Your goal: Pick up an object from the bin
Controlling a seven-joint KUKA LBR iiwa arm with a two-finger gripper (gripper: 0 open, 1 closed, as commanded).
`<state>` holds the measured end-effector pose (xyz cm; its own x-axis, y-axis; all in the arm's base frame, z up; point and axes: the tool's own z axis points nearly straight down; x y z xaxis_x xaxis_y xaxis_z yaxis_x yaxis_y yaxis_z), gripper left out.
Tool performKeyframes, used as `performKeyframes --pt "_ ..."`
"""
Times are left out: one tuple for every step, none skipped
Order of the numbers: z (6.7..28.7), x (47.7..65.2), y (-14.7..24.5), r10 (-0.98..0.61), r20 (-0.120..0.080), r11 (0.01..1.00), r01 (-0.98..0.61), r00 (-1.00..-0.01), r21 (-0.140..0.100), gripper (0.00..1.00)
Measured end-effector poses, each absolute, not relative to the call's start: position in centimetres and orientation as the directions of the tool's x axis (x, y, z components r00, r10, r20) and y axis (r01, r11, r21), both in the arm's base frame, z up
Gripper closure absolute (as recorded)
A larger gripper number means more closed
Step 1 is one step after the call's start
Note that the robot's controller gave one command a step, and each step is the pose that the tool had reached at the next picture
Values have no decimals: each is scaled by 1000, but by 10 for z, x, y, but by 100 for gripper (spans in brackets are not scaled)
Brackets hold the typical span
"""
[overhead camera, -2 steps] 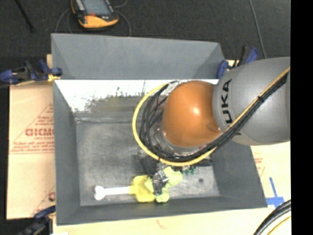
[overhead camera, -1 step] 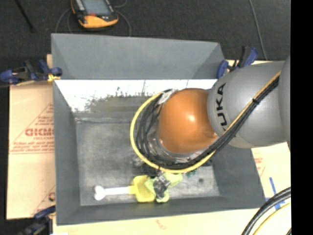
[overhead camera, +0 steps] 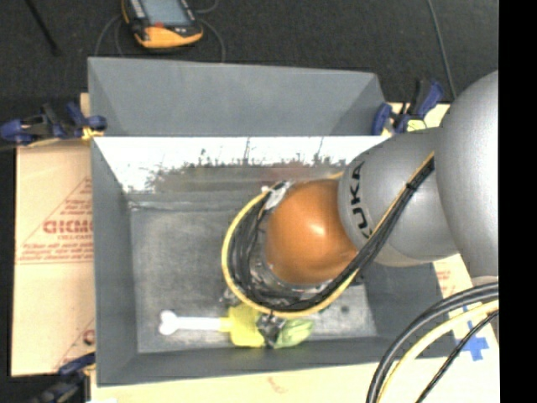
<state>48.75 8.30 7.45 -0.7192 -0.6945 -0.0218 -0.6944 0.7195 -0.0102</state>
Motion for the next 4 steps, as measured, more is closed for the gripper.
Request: performKeyframes --pt "74 487 83 -694 -22 720 -694 -720 -10 100" --pt "91 484 80 -766 -9 643 -766 -643 -3 100" --pt "139 484 112 -852 -2 523 -852 -523 0 100" --pt "139 484 112 -851 -2 524 -851 -524 0 100"
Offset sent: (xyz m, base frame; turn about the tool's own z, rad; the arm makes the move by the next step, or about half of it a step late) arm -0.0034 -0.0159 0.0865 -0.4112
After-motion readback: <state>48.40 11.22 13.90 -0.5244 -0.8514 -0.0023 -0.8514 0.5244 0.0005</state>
